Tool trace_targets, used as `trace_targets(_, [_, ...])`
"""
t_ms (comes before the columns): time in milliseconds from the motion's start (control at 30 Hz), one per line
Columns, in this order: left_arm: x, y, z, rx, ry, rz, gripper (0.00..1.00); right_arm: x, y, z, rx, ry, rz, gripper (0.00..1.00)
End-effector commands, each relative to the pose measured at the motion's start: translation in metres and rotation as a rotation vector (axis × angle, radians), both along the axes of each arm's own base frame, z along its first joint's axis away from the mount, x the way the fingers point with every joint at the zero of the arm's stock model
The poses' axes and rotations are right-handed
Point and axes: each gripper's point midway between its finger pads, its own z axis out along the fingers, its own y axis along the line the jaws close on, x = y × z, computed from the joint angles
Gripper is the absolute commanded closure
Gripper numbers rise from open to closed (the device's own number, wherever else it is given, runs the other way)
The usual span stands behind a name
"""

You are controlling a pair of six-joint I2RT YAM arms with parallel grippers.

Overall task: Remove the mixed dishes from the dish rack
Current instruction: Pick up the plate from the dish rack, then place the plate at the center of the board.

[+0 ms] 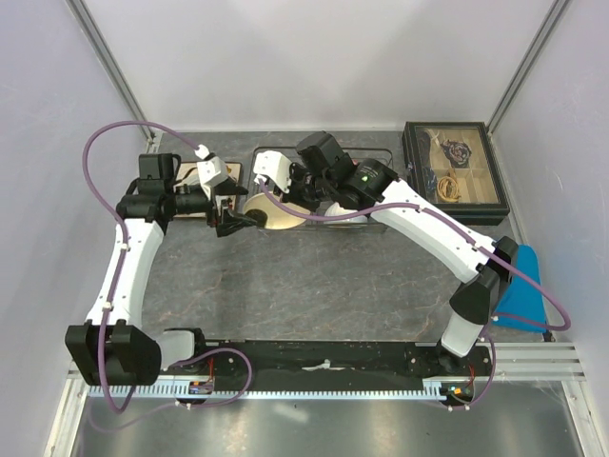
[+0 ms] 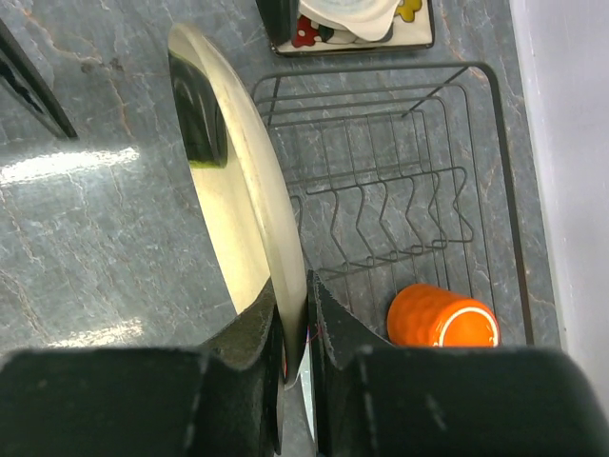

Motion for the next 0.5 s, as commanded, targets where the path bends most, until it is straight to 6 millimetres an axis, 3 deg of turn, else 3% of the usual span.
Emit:
trace_targets(0, [0.0108, -0.0096, -0.0071, 0.042, -0.061, -0.011, 0.12, -0.0059, 0.0121, 0.0292, 0.089, -0.013, 0.032, 1.00])
trace_targets(200, [0.0155, -0.0168, -0.0154, 0.054, -0.041, -0.001, 0.33, -0.0064, 0.0129, 0.0285, 0.090, -0.010, 0.032, 1.00])
trace_targets(233, [0.0157, -0.0173, -0.0157, 0.053, -0.036, -0.002, 0.44, -0.0067, 0.0129, 0.0272, 0.087, -0.008, 0.034, 1.00])
trace_targets(333, [0.0161, -0.0175, -0.0139, 0.050, -0.034, 0.001, 0.62, -0.0060, 0.0119, 0.0236, 0.077, -0.006, 0.030, 0.99])
trace_targets(400, [0.0166, -0.0165, -0.0128, 0.055, -0.039, 0.009, 0.65, -0.0057, 0.0110, 0.0230, 0.074, -0.008, 0.027, 0.99])
trace_targets(467, [0.0162, -0.0158, -0.0128, 0.058, -0.041, 0.013, 0.76, -0.0051, 0.0103, 0.0201, 0.066, -0.008, 0.025, 0.99])
